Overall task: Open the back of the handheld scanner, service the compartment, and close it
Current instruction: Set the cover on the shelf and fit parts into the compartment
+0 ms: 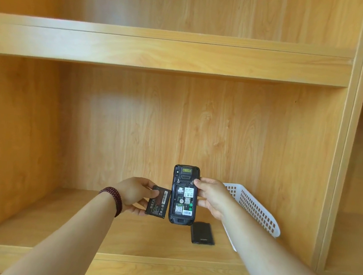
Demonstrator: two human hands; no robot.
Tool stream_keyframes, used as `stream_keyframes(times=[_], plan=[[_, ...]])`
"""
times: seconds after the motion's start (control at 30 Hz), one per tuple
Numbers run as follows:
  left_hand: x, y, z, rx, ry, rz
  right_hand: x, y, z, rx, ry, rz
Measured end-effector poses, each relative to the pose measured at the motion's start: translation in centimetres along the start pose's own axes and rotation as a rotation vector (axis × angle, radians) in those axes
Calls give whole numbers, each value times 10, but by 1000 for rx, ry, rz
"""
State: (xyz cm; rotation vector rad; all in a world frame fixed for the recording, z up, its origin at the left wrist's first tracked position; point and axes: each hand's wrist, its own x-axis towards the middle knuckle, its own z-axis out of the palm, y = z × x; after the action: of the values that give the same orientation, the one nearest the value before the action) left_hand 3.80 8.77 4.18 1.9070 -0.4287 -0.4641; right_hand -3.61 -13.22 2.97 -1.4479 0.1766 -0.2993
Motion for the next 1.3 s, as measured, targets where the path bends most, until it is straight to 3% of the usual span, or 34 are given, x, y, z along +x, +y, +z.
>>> stream_keyframes(times=[0.6, 1.0, 1.3], plan=[[-12, 20, 33, -125, 41, 327, -4, -1, -4, 27, 11, 8], [-6, 19, 65, -108, 121, 188, -7, -4, -8, 40, 45, 17], [-13, 22, 67, -12, -34, 199, -3, -3, -15, 26, 64, 33]])
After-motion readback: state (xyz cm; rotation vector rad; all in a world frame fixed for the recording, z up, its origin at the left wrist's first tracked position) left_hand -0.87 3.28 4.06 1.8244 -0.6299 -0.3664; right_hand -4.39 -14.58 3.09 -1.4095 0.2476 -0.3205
